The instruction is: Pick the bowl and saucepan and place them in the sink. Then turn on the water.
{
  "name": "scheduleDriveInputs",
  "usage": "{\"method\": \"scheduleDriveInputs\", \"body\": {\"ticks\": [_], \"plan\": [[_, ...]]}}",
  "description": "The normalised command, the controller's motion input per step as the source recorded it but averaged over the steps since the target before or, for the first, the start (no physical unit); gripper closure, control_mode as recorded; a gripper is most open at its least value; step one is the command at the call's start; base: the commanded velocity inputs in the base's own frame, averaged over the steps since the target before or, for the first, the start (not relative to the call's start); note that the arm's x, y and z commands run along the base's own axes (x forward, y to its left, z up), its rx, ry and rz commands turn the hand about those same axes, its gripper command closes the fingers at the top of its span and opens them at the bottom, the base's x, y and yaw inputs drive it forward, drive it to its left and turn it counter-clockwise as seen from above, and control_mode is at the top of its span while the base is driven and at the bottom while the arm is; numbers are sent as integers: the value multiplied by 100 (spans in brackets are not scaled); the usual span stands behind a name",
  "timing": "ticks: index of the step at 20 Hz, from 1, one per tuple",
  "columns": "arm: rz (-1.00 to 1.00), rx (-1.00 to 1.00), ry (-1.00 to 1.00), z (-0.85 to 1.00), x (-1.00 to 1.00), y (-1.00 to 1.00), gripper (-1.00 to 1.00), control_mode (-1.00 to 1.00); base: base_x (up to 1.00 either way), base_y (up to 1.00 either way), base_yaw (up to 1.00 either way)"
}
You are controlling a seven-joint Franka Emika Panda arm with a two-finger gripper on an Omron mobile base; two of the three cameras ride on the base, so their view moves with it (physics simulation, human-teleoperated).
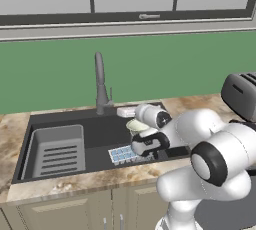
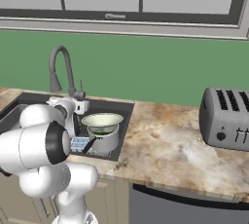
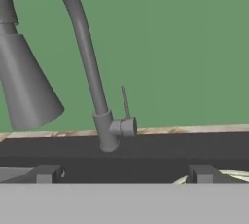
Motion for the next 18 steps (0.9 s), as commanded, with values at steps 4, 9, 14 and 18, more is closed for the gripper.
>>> {"method": "scheduleDriveInputs", "body": {"ticks": [4,9,14,18], "plan": [[0,-4,-1,3,0,0,-100,-100,0,0,0],[0,-5,-4,0,1,0,-100,-100,0,0,0],[0,-4,-4,0,10,0,-100,-100,0,0,0],[0,-3,-5,0,9,0,-100,-100,0,0,0]]}}
